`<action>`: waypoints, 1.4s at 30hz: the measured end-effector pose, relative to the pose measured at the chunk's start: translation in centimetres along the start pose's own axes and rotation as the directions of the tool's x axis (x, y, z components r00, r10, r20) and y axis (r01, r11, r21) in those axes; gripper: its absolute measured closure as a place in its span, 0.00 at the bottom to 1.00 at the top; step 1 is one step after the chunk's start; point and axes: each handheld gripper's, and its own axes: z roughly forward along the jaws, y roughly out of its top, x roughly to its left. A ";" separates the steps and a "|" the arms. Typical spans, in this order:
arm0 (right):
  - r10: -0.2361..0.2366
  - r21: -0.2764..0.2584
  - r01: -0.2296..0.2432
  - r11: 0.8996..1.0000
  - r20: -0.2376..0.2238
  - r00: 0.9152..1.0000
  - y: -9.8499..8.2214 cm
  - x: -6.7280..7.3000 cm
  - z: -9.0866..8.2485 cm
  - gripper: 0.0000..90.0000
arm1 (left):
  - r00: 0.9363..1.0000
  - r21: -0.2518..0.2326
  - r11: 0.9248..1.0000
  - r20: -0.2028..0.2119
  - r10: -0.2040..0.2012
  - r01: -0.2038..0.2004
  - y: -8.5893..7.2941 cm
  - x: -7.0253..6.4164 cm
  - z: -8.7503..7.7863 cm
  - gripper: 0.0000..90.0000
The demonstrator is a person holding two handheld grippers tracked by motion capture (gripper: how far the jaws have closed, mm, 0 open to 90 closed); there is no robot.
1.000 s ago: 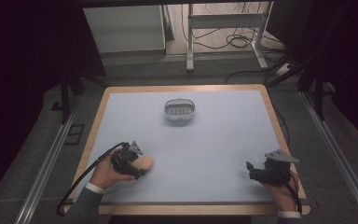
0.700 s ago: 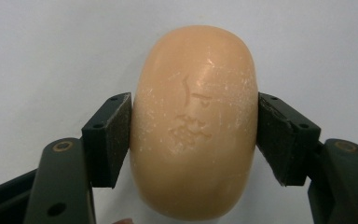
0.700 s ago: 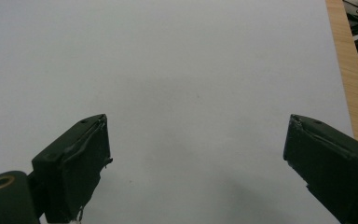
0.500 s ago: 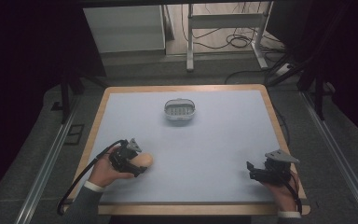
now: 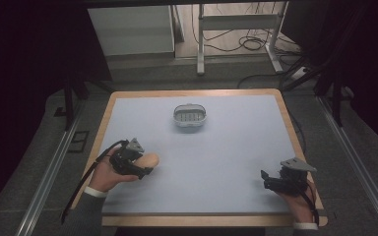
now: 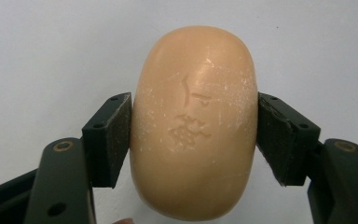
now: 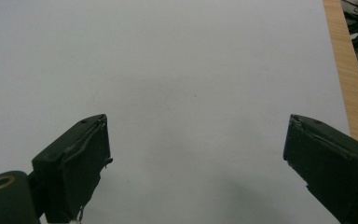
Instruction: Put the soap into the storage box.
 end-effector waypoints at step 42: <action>0.013 0.004 -0.013 1.000 0.014 1.000 0.0 -0.2 -0.2 0.08 | 1.000 -0.033 0.999 -0.030 0.005 -0.006 2.5 0.5 -1.1 0.36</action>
